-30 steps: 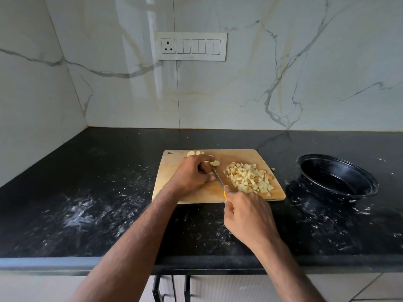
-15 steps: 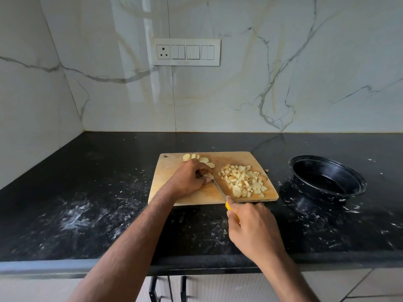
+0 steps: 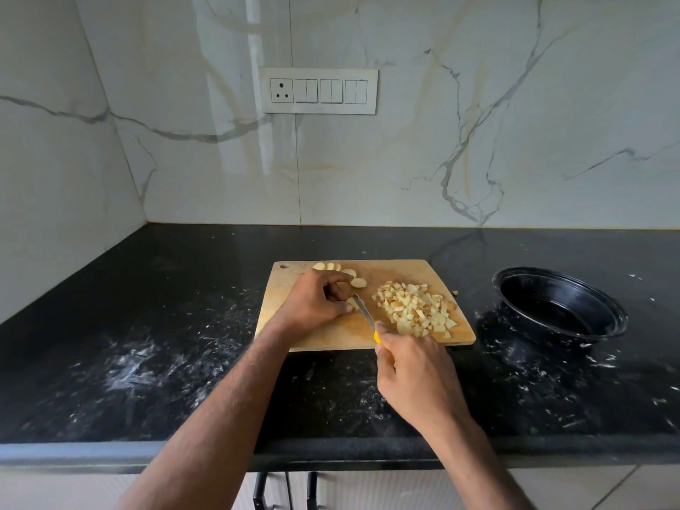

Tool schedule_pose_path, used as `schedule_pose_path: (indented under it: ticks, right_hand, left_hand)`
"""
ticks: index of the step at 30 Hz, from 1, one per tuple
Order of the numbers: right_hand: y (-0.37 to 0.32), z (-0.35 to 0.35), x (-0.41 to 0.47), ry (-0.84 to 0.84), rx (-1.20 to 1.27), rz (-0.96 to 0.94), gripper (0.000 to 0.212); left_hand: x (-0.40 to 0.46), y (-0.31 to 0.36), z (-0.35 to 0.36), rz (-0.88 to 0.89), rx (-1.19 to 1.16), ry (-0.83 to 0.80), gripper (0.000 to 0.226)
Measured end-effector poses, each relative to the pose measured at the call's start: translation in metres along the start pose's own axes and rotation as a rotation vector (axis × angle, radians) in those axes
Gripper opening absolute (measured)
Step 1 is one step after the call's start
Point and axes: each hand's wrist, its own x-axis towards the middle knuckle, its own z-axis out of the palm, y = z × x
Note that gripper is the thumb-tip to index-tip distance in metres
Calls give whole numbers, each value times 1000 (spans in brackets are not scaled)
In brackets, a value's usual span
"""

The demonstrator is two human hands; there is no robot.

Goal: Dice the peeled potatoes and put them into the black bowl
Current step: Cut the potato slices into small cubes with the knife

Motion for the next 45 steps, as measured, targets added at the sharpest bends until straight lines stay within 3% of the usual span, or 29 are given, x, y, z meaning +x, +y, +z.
schedule_pose_path:
  ticks: [8,17,27,32,45]
  right_hand:
    - [-2,0,0,-51,-18,-5,31]
    - [-9,6,12,-94,-117,3,38]
    - [2,-13,-21,-12,39,17,33]
    - [-1,-7,-10,73,85,-31,30]
    - [-6,-1,0,-33,30,-6,28]
  left_hand:
    - [-1,0,1,-1,0,-4,58]
    - [-2,5,2,24,20,-23,43]
    - [-2,9,3,19,61,-28,31]
    - [-2,7,3,-20,-1,-3,42]
    - [-2,4,0,-69,-21,38,50]
